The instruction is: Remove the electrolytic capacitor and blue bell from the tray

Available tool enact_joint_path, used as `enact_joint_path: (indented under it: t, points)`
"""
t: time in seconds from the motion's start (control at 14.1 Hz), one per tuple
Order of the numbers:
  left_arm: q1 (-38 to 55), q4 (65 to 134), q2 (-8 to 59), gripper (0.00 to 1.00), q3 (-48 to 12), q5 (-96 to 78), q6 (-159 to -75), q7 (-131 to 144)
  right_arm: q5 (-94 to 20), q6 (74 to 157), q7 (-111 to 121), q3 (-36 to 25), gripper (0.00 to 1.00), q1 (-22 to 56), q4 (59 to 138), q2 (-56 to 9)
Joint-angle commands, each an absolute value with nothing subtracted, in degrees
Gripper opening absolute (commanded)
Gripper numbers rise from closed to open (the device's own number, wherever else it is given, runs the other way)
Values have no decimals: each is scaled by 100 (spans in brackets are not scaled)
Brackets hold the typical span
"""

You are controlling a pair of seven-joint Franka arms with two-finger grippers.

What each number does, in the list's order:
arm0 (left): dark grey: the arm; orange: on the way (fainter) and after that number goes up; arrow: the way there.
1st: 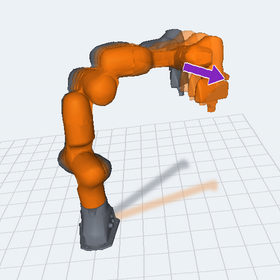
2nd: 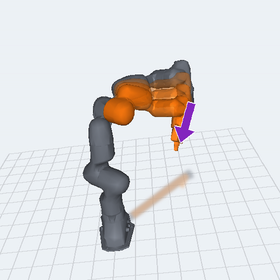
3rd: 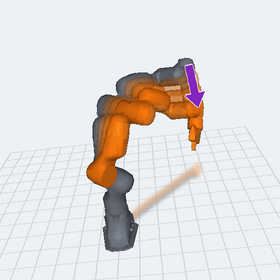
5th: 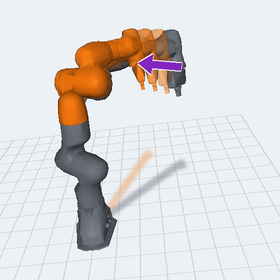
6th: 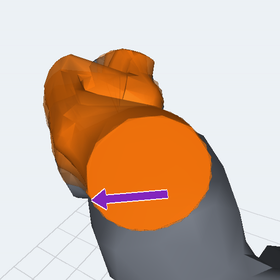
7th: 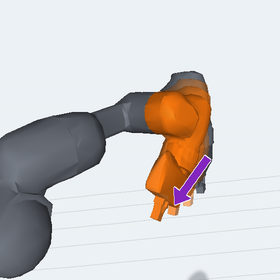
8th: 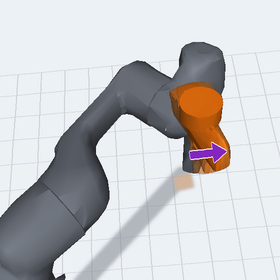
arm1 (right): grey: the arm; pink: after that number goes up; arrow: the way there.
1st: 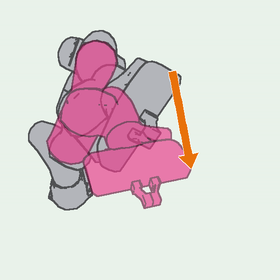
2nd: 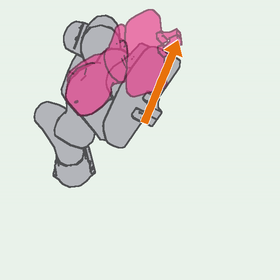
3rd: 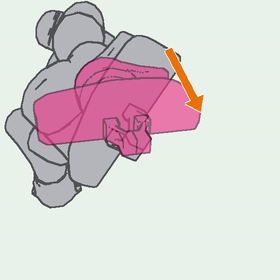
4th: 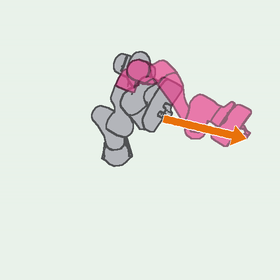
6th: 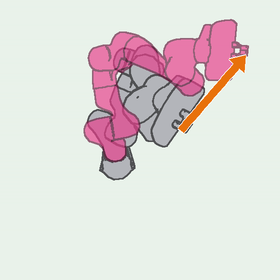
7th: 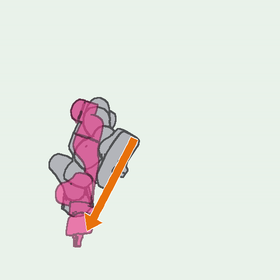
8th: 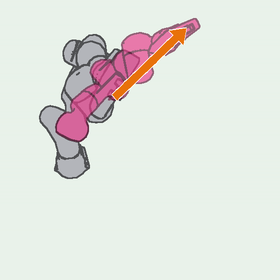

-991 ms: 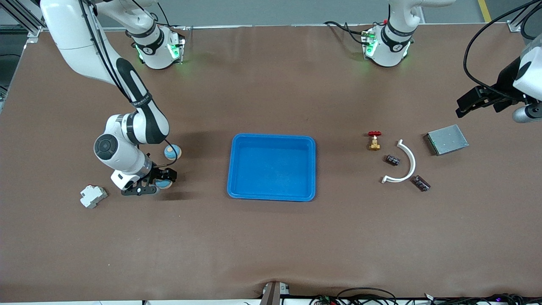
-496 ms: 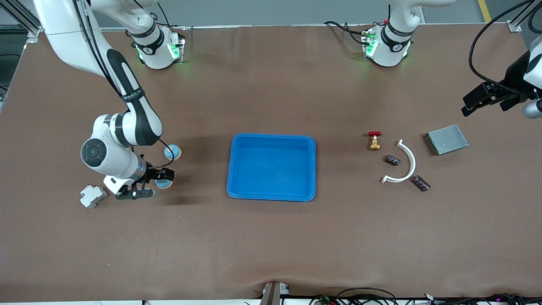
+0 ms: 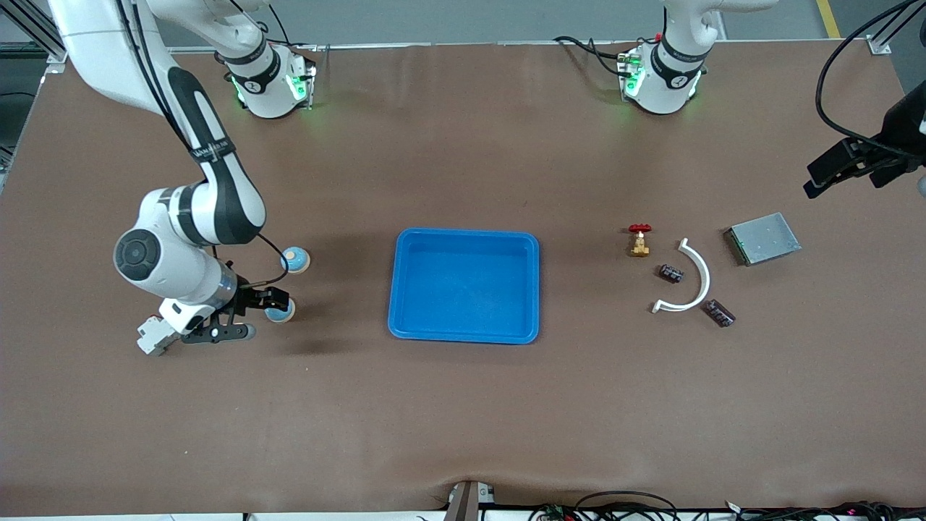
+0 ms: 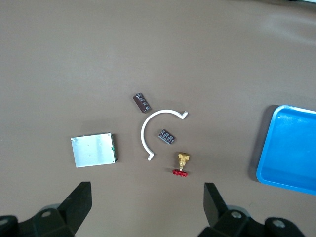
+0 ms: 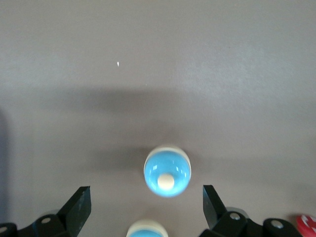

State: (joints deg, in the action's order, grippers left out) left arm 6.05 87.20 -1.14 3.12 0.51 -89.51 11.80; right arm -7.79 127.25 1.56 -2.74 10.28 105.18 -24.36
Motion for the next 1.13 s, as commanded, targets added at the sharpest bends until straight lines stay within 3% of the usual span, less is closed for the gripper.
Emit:
enact_joint_path:
  t: [0.0, 0.42, 0.78, 1.06]
  points:
    - [607, 8666, -149, 100, 316, 44, -8754, 1099, -747, 11929, 246, -202, 100, 757, 10240, -2128]
    - [615, 8657, -79, 100, 290, 35, -8736, 1143, -571, 11225, 237, -263, 100, 642, 10090, -1486]
    - [598, 8648, -79, 100, 334, -35, -8754, 1073, -290, 9724, 229, -579, 100, 615, 9055, -1336]
    - [589, 8648, -79, 100, 386, 26, -8745, 1055, -290, 9396, 255, -861, 100, 554, 8868, -898]
